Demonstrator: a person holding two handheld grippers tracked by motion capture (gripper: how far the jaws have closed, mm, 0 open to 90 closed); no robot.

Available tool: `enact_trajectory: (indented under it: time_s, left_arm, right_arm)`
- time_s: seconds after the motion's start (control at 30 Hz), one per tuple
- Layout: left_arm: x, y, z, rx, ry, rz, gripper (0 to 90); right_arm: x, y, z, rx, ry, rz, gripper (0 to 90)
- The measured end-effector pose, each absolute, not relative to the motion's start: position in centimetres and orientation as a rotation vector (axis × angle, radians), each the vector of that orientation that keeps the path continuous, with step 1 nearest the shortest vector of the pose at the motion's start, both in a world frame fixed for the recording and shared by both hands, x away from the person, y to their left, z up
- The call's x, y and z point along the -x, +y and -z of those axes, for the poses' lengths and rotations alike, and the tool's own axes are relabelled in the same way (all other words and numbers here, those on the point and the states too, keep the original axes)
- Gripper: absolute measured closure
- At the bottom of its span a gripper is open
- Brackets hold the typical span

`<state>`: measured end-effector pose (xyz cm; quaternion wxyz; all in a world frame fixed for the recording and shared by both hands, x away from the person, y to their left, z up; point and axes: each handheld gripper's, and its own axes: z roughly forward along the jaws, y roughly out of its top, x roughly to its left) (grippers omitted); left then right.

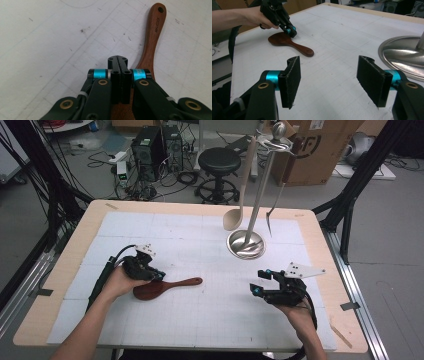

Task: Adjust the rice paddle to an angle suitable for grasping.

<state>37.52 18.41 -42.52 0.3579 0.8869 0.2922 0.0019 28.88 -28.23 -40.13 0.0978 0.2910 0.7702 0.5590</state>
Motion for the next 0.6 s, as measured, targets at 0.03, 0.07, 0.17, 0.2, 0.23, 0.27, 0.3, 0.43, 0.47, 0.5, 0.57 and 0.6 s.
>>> enact_trajectory:
  time_s: [0.03,0.07,0.17,0.2,0.23,0.27,0.3,0.43,0.47,0.5,0.57,0.6]
  left_arm:
    - [-37.4,18.4,42.5,-2.288,0.751,-0.005,89.6]
    - [-37.2,18.5,42.5,-2.292,0.745,-0.002,89.6]
    - [-36.8,18.5,42.6,-2.289,0.737,0.008,89.6]
    - [-36.7,18.5,42.5,-2.29,0.734,0.007,89.6]
    - [-36.6,18.5,42.5,-2.297,0.73,0.002,89.6]
    - [-36.4,18.5,42.5,-2.298,0.731,0.001,89.6]
    - [-36.3,18.4,42.4,-2.301,0.721,0.003,89.6]
    - [-35.7,18.3,42.1,-2.309,0.69,0.002,89.6]
    - [-35.5,18.2,42.0,-2.308,0.688,0.001,89.6]
    - [-35.4,18.2,41.9,-2.306,0.68,0.002,89.6]
    - [-35.2,18.3,41.9,-2.31,0.676,0.006,89.6]
    - [-35.1,18.4,42.0,-2.304,0.677,0.008,89.6]
  right_arm:
    - [-28.9,-28.2,40.1,-0.862,2.28,-1.656,35.3]
    - [-28.9,-28.2,40.1,-0.86,2.279,-1.654,35.4]
    - [-28.9,-28.2,40.2,-0.856,2.282,-1.654,35.4]
    - [-28.9,-28.1,40.2,-0.852,2.283,-1.651,35.4]
    - [-28.9,-28.1,40.2,-0.853,2.284,-1.649,35.4]
    - [-28.9,-28.1,40.2,-0.858,2.287,-1.651,35.4]
    - [-28.9,-28.1,40.2,-0.86,2.286,-1.651,35.4]
    - [-28.9,-28.0,40.2,-0.853,2.288,-1.644,35.4]
    - [-28.9,-28.0,40.2,-0.856,2.29,-1.644,35.4]
    - [-28.9,-28.0,40.2,-0.853,2.289,-1.644,35.4]
    - [-28.9,-28.0,40.2,-0.856,2.291,-1.644,35.4]
    - [-28.9,-27.9,40.2,-0.857,2.293,-1.643,35.4]
